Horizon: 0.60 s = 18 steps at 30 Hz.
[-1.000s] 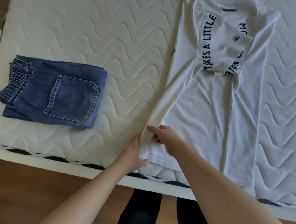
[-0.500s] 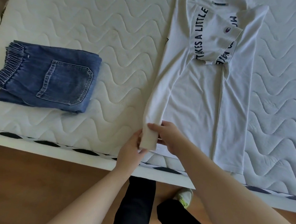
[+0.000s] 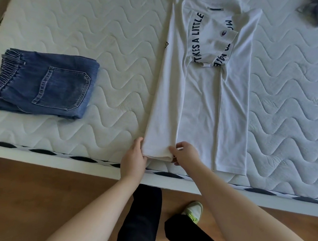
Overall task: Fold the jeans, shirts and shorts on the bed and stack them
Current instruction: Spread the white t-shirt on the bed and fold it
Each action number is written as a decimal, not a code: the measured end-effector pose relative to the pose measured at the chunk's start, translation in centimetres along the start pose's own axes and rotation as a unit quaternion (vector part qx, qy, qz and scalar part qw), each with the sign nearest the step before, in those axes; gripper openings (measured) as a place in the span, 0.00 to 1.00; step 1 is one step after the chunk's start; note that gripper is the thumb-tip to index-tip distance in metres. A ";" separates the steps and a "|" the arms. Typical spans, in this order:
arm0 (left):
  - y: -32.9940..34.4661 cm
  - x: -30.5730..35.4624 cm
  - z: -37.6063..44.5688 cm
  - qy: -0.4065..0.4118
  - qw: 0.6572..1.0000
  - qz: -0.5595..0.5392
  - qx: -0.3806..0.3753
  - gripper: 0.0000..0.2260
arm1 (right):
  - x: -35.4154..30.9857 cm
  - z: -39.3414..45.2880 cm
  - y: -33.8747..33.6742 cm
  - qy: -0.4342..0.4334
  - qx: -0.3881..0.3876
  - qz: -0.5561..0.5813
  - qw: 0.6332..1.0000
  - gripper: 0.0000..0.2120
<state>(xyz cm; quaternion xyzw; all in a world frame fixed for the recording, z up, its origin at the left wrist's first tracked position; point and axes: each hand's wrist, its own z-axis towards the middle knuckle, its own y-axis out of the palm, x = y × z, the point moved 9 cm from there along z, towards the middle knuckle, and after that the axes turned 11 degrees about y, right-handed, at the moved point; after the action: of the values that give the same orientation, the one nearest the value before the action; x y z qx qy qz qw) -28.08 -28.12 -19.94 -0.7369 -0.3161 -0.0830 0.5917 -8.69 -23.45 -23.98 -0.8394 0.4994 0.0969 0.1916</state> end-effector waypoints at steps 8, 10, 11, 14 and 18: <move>0.4 -0.6 0.0 0.041 0.997 0.057 -0.032 0.26 | 1.0 -0.6 1.0 0.012 0.000 -0.015 1.000 0.06; 0.6 -0.2 -0.1 0.060 0.996 0.061 -0.036 0.27 | 1.3 -0.7 0.6 0.008 0.033 -0.031 0.999 0.07; 0.7 0.1 0.0 0.069 0.995 0.063 -0.041 0.27 | 1.4 -0.7 0.3 0.006 0.048 -0.032 0.998 0.08; 1.1 0.5 0.0 0.090 0.992 0.073 -0.047 0.27 | 1.4 -0.7 -0.2 -0.009 0.074 -0.035 0.997 0.09; 1.1 0.0 0.1 0.085 0.993 0.074 -0.039 0.27 | 1.0 -1.0 0.0 -0.038 0.061 -0.097 0.993 0.10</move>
<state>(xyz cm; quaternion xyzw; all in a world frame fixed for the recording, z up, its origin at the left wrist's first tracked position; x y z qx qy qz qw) -27.51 -28.16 -20.84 -0.7712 -0.2055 -0.1135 0.5917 -8.20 -24.68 -23.44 -0.8663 0.4128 0.0796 0.2697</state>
